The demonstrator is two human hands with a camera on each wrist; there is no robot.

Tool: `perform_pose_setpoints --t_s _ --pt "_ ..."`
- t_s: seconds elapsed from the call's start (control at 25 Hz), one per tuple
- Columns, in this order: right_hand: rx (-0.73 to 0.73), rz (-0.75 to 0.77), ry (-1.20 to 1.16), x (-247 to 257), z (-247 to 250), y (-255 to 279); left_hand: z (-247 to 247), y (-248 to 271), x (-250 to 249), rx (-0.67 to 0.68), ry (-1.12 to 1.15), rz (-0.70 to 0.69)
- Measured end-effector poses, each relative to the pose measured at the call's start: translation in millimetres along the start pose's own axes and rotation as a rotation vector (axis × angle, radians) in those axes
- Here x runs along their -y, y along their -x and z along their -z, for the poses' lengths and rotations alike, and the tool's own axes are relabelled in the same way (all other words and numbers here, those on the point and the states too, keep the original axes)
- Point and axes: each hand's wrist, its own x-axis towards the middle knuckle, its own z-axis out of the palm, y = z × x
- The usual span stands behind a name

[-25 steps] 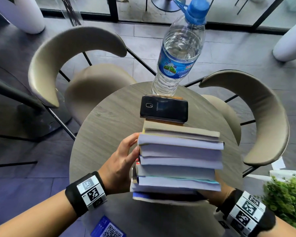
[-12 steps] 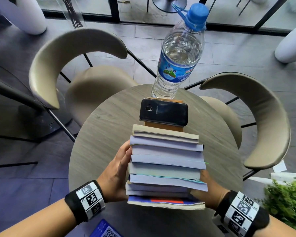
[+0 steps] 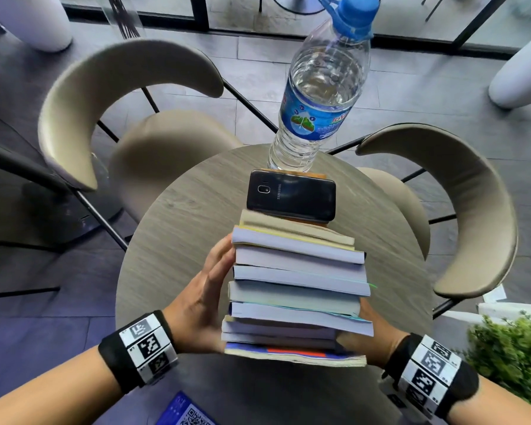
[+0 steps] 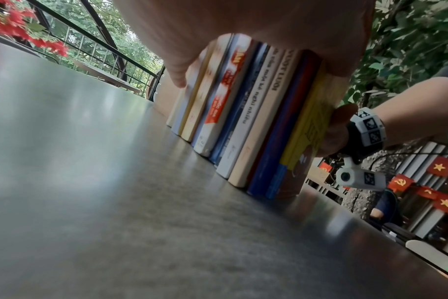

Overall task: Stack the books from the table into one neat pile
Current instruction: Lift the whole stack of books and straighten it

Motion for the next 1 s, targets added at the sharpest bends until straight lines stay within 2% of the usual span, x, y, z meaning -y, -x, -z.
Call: perform_pose_setpoints --t_s 0.08,0.24,0.28,0.4,0.44,0.52,0.72,0.84,1.0 --pt "0.009 -0.045 -0.002 -11.6 -3.7 -0.4 2.5 -2.0 -1.5 -0.014 0.010 0.027" --pt "0.019 -0.030 0.062 -28.6 -10.4 -1.1 -3.7 -3.4 -7.2 -0.079 0.118 -0.036" --pt "0.012 -0.035 0.060 -26.8 -9.8 -1.2 -3.8 -1.7 -5.7 -0.042 0.117 0.015" --pt "0.003 -0.016 0.045 -15.2 -6.7 -6.5 -5.7 6.2 -6.9 0.059 0.080 0.320" --pt "-0.029 0.005 0.049 -8.3 -8.9 -8.7 -5.8 7.8 -5.7 0.071 0.103 0.352" --pt "-0.057 0.029 0.011 5.4 -13.3 -11.5 -7.4 6.4 -0.9 0.056 0.154 0.323" --pt "-0.046 0.007 -0.061 27.7 -7.5 -1.7 -3.7 10.2 -9.9 0.039 0.028 0.248" --pt "-0.057 0.064 -0.113 46.0 -8.3 -4.1 -1.5 17.8 -15.0 -0.036 0.062 0.332" --pt "-0.041 0.055 -0.174 36.8 -6.4 -8.5 -7.5 23.7 -6.6 -0.030 -0.002 0.242"
